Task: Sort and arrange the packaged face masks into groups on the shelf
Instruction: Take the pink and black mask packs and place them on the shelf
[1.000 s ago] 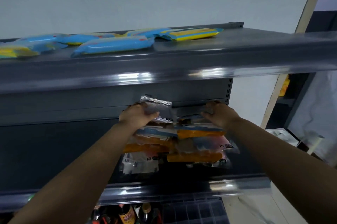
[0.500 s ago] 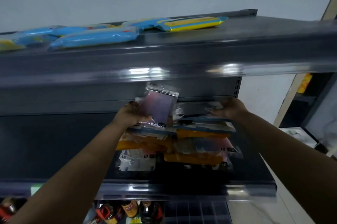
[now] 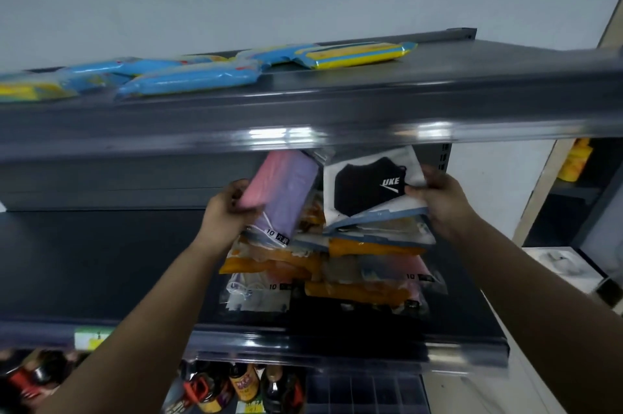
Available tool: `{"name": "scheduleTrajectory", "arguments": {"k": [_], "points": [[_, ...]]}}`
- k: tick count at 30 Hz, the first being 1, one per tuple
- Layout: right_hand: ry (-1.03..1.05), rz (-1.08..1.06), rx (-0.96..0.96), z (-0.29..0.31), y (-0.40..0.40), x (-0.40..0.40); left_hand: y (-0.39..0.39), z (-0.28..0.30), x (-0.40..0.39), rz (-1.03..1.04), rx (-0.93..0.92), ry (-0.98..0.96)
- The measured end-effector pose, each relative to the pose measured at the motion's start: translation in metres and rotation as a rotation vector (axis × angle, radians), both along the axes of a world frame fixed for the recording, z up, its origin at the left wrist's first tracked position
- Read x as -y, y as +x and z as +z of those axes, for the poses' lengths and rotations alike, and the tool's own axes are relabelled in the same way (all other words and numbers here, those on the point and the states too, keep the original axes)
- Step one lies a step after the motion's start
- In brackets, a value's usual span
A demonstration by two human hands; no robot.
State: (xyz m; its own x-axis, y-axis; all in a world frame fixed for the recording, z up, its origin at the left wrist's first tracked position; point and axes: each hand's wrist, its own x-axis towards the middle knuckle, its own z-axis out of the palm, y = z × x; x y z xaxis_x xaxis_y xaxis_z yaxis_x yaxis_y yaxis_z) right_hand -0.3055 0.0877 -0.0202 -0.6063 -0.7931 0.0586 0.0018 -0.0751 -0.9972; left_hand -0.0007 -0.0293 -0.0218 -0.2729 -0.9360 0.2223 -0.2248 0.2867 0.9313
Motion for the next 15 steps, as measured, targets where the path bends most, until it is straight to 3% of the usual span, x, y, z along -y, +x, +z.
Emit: {"name": "scheduleTrajectory", "arguments": {"k": [8,15], "points": [[-0.237,-0.003,0.191,0.005,0.024,-0.024,0.037,-0.014,-0.027,0.096,-0.375,0.017],[-0.229,0.151,0.154,-0.001,0.078,-0.016,0.077,-0.024,-0.054,0.117,-0.546,0.080]]}}
